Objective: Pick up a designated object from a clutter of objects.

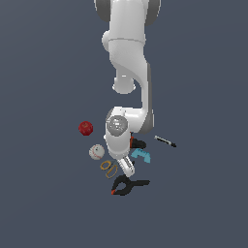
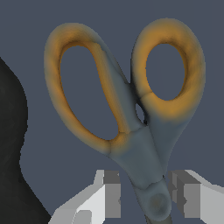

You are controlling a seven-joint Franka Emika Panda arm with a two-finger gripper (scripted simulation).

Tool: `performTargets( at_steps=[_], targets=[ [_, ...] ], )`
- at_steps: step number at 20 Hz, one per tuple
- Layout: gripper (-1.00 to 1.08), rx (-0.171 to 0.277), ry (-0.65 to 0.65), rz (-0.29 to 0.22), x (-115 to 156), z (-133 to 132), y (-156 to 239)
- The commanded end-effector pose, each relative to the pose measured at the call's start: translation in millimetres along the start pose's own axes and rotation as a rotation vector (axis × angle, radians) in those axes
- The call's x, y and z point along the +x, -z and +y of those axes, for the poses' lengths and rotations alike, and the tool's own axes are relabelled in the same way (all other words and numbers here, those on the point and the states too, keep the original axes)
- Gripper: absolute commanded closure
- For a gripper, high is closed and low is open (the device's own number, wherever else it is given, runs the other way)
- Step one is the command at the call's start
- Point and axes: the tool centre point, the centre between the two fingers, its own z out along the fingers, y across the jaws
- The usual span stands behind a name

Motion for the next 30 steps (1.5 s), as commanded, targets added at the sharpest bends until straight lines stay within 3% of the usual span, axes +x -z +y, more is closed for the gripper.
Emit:
performTargets(
  at_steps=[1,16,23,30],
  targets=[
    [1.08,0.001,-0.001,0.001,0.4,-0.3,-0.1],
    [1.08,0.0,0.0,0.0,-14.5,-1.9,17.4],
    [1.08,0.001,0.0,0.0,-46.4,-5.9,56.5],
    [1.08,0.001,-0.001,0.0,-96.7,-12.5,118.8]
  ],
)
